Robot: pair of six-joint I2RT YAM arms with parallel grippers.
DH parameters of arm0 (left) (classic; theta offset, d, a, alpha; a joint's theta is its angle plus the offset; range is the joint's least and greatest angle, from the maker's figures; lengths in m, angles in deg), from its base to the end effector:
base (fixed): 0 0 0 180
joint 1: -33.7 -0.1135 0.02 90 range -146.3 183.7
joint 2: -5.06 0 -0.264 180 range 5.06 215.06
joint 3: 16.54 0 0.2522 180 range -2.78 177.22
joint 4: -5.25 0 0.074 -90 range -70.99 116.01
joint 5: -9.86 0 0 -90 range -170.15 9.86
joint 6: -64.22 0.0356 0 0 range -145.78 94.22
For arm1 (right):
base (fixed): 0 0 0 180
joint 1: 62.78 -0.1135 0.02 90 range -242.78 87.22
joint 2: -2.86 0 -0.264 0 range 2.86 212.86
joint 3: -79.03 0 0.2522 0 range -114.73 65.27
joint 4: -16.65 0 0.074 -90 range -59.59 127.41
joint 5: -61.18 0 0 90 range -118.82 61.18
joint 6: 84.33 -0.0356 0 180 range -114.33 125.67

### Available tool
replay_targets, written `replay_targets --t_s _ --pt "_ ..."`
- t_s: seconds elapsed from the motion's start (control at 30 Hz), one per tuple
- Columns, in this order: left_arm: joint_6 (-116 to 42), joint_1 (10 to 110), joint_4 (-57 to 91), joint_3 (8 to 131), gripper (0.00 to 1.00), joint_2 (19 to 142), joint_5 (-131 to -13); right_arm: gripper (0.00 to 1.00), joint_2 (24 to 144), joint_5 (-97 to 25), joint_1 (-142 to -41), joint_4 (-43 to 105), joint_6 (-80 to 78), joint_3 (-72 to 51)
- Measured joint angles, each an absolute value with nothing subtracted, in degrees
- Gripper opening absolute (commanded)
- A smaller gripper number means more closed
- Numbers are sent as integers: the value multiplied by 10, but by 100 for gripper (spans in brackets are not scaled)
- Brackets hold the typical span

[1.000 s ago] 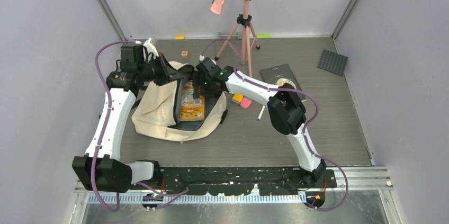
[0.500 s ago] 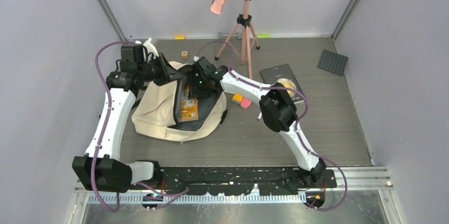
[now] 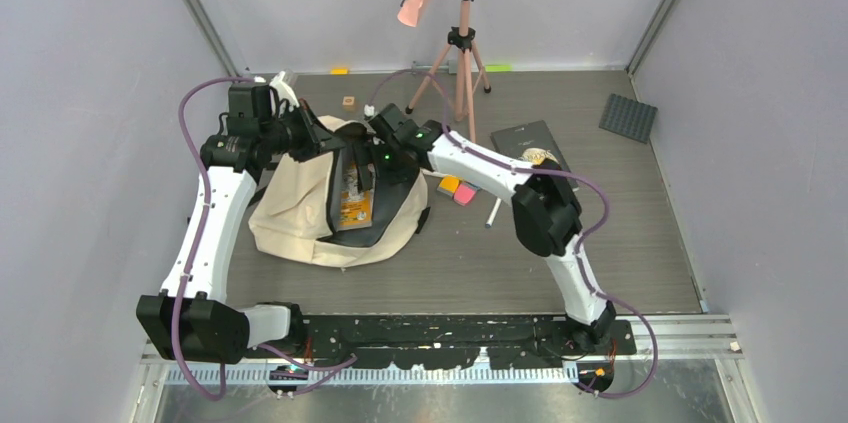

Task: Pack the student bag
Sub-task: Place the book in the student bag, then adjust the book at the center of the board.

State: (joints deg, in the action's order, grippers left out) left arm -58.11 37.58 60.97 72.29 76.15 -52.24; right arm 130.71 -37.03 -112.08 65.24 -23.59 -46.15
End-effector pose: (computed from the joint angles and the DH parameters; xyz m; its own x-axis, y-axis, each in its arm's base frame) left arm 0.2561 -0.0341 0.3752 -0.7476 -0.4230 -0.5120 0.0331 0.7462 -0.6649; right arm 0.3237 0.3841 0.2250 -0.8390 -0.2335 -0.4915 -0.4569 0.7930 0.4030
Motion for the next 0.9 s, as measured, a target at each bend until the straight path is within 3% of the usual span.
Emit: replay_targets --t_s 0.27,0.43,0.63,0.9 --pt "-583 376 609 723 0 762 -532 94 1063 -291 -1105 726 -145 -359" --pt "-583 376 606 720 0 762 -532 95 942 -244 -1013 764 -100 -319" --pt "-583 376 593 708 0 766 -532 94 937 -178 -882 792 -53 -235" --pt "-583 376 582 707 0 778 -532 91 1045 -134 -845 793 8 -178"
